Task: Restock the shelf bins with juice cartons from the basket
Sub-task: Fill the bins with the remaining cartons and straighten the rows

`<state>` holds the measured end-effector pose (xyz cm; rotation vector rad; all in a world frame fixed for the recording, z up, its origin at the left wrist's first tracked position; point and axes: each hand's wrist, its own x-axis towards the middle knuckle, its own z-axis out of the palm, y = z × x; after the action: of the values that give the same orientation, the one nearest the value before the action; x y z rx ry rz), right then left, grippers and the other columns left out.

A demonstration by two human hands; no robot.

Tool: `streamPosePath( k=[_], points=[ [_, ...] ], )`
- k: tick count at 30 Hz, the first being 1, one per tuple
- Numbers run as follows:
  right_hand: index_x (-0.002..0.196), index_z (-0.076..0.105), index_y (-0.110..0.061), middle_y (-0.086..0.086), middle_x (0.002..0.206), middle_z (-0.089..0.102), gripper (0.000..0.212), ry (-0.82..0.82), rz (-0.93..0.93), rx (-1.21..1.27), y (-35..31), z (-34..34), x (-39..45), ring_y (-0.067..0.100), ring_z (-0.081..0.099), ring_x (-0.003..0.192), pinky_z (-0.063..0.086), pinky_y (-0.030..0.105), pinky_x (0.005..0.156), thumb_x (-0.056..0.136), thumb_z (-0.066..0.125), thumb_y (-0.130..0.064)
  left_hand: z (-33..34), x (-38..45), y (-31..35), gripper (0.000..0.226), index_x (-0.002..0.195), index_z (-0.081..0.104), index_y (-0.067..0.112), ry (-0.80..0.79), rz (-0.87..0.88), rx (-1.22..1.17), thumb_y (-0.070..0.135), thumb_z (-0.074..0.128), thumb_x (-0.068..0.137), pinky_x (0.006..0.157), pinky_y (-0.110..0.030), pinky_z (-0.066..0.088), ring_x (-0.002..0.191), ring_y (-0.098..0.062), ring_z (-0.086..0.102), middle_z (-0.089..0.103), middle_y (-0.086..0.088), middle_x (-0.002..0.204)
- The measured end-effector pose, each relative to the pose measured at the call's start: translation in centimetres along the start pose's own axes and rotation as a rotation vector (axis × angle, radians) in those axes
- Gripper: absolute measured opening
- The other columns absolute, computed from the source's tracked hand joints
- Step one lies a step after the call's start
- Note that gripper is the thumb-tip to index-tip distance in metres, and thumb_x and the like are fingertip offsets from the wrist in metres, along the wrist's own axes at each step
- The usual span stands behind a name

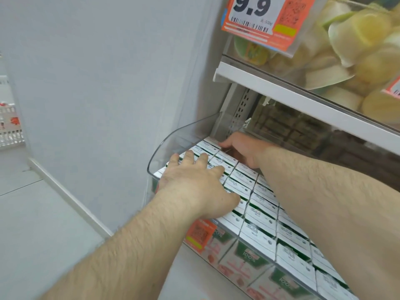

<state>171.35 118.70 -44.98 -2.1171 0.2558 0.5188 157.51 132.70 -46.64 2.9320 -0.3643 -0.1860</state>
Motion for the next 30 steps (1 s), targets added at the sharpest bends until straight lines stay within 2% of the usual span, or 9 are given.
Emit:
streamPosePath(
  k=[5,9,11,13,16,19,22,27,30],
  points=[
    [0.109,0.072,-0.007,0.013,0.097,0.074,0.038,0.02,0.035,-0.123,0.0,0.0,-0.7,0.034,0.07,0.088,0.05,0.053,0.093,0.09,0.063,-0.039,0.1,-0.1,0.1,0.075,0.153,0.015,0.04,0.026,0.001,-0.006,0.07,0.031,0.086,0.12,-0.052,-0.003,0.15,-0.029,-0.006,0.0,0.0,0.164],
    [0.104,0.062,-0.012,0.006,0.09,0.066,0.038,0.269,-0.076,-0.372,-0.2,1.0,-2.7,0.022,0.063,0.074,0.052,0.029,0.067,0.093,0.059,-0.048,-0.3,-0.4,0.1,0.08,0.152,0.022,0.036,0.093,-0.01,-0.053,0.071,0.037,0.082,0.12,-0.05,0.005,0.15,-0.027,0.005,0.015,-0.001,0.163],
    [0.11,0.06,-0.013,0.007,0.098,0.064,0.043,0.457,-0.209,-0.54,0.3,1.0,-4.0,0.025,0.064,0.084,0.048,0.028,0.067,0.09,0.062,-0.052,-0.1,-1.1,0.4,0.083,0.152,0.024,0.032,0.175,-0.01,-0.107,0.068,0.043,0.08,0.12,-0.048,0.01,0.148,-0.026,0.012,0.026,-0.001,0.159],
    [0.103,0.063,-0.011,0.008,0.095,0.064,0.031,0.561,-0.305,-0.638,0.8,0.9,-6.2,0.031,0.066,0.094,0.046,0.03,0.069,0.089,0.061,-0.04,0.0,-2.0,1.0,0.08,0.148,0.031,0.027,0.346,0.001,-0.146,0.063,0.051,0.079,0.118,-0.045,0.02,0.142,-0.026,0.025,0.04,-0.001,0.151],
    [0.095,0.068,-0.01,0.008,0.092,0.066,0.02,0.632,-0.365,-0.629,1.1,1.3,-10.8,0.03,0.065,0.09,0.055,0.034,0.074,0.081,0.057,-0.019,-0.2,-3.5,2.4,0.057,0.13,0.047,0.024,0.505,0.01,-0.252,0.047,0.059,0.08,0.101,-0.038,0.038,0.122,-0.025,0.045,0.056,-0.001,0.128],
    [0.086,0.069,-0.017,0.004,0.089,0.068,0.015,0.643,-0.45,-0.55,2.2,2.2,-16.2,0.027,0.062,0.085,0.053,0.031,0.074,0.078,0.056,-0.018,-0.7,-6.0,3.5,0.02,0.094,0.052,0.024,0.439,0.012,-0.276,0.033,0.059,0.078,0.077,-0.033,0.045,0.097,-0.023,0.055,0.062,0.005,0.096],
    [0.071,0.061,-0.021,0.001,0.082,0.069,0.007,0.608,-0.534,-0.549,5.4,3.6,-20.7,0.026,0.062,0.082,0.047,0.029,0.067,0.076,0.056,-0.02,-0.5,-8.5,4.1,0.008,0.076,0.052,0.025,0.329,0.052,-0.254,0.03,0.058,0.074,0.065,-0.029,0.043,0.083,-0.023,0.056,0.061,0.005,0.08],
    [0.066,0.056,-0.019,0.001,0.073,0.066,0.012,0.685,-0.704,-0.496,10.4,5.2,-25.1,0.027,0.059,0.077,0.046,0.033,0.065,0.077,0.057,-0.022,1.2,-12.4,6.9,0.007,0.076,0.054,0.022,0.354,0.133,-0.377,0.028,0.057,0.073,0.062,-0.03,0.042,0.081,-0.027,0.059,0.066,0.001,0.08],
    [0.061,0.05,-0.021,0.003,0.067,0.062,0.011,0.709,-0.828,-0.473,14.2,6.7,-26.5,0.027,0.057,0.07,0.045,0.034,0.062,0.071,0.054,-0.025,3.7,-14.2,8.0,0.025,0.091,0.062,0.023,0.29,0.214,-0.339,0.032,0.051,0.071,0.071,-0.033,0.048,0.093,-0.033,0.063,0.07,-0.007,0.094]
  ],
)
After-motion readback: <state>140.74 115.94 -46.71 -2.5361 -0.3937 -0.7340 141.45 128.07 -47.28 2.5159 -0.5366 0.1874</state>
